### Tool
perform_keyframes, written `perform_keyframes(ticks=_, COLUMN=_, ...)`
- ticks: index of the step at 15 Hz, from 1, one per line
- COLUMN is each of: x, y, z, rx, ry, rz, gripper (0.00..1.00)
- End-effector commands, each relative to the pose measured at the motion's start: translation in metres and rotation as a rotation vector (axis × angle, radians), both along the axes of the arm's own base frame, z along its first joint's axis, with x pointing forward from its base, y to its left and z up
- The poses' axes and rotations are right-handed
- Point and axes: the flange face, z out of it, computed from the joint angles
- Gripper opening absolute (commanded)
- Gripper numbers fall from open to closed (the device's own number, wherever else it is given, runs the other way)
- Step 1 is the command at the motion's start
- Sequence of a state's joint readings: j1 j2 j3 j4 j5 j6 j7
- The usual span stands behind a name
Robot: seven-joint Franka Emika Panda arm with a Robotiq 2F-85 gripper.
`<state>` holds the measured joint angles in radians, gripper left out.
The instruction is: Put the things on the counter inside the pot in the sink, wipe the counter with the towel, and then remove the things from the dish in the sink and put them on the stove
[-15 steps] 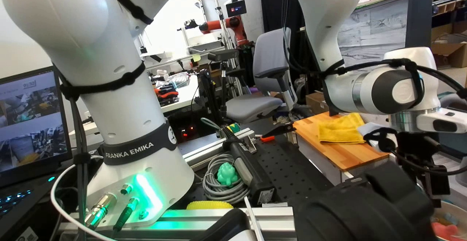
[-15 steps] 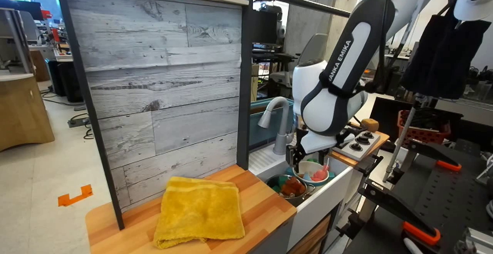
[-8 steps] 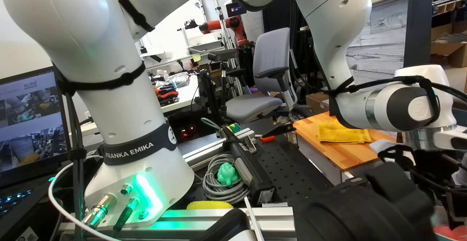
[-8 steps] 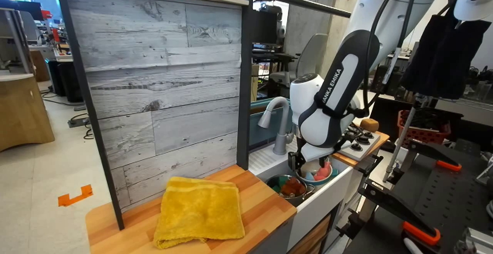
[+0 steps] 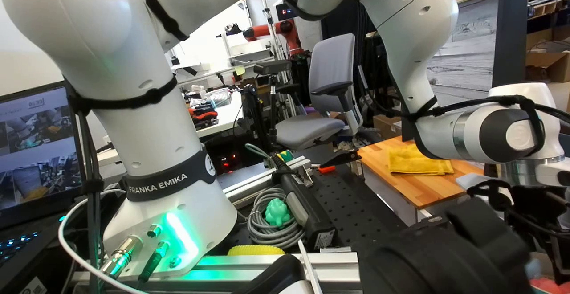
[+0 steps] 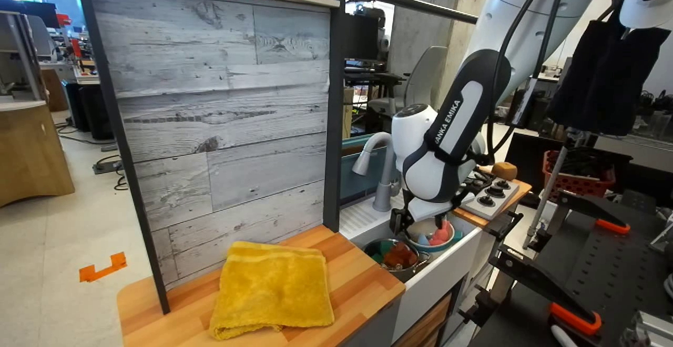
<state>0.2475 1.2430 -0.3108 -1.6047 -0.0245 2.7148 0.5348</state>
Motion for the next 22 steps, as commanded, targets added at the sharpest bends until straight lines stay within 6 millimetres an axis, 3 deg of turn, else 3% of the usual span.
perform_keyframes(ticks=1, x=0.006, y=-0.017, z=0.016, rx=0.054, ry=-0.023, rz=-0.032, gripper=1.00)
perform_keyframes(ticks=5, x=0.007, y=-0.041, z=0.034, rx=0.120, ry=-0.062, rz=-0.080, gripper=1.00)
perform_keyframes(ticks=8, x=0.005, y=-0.053, z=0.032, rx=0.160, ry=-0.039, rz=-0.107, gripper=1.00)
perform_keyframes(ticks=18, x=-0.005, y=-0.027, z=0.011, rx=0.242, ry=0.039, rz=-0.094, gripper=1.00)
perform_keyframes(ticks=22, x=-0.006, y=-0.035, z=0.017, rx=0.253, ry=0.032, rz=-0.112, gripper=1.00)
